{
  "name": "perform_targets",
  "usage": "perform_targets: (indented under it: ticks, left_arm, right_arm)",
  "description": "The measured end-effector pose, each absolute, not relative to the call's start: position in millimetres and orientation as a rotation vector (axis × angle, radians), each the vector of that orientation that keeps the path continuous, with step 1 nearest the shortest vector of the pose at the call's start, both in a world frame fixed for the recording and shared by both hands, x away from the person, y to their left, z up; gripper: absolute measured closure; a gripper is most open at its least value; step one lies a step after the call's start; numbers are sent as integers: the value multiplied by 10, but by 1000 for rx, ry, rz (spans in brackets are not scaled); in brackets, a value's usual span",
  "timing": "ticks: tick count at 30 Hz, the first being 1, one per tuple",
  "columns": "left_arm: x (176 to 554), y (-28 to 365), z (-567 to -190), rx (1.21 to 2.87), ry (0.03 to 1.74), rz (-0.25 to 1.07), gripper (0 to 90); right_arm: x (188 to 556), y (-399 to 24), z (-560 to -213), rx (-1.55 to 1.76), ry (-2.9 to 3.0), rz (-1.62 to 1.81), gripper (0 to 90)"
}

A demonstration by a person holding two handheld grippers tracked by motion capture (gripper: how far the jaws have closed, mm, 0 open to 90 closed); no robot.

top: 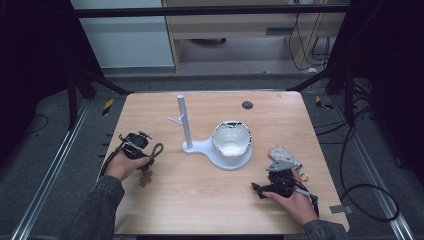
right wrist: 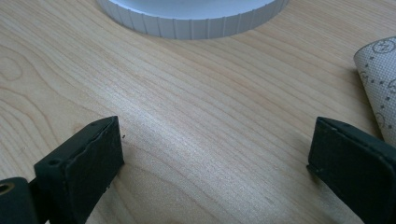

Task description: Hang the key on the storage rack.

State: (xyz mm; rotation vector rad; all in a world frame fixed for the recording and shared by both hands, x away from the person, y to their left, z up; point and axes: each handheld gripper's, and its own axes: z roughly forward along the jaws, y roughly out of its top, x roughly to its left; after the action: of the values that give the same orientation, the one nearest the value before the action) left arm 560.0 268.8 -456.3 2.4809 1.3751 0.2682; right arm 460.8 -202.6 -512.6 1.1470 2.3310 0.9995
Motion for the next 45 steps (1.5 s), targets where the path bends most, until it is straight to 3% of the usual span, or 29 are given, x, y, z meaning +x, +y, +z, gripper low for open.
perform_targets:
  ticks: [29, 45]
  left_arm:
    - [5657, 2711, -4615, 2523, 1369, 236, 657]
    - [5205, 2834, -4284, 2338, 1229, 363, 661]
  right_arm:
    - [4593, -2029, -5123, 1155, 2335, 1001, 31]
    - [4594, -2029, -5124, 1154, 2335, 1002, 30]
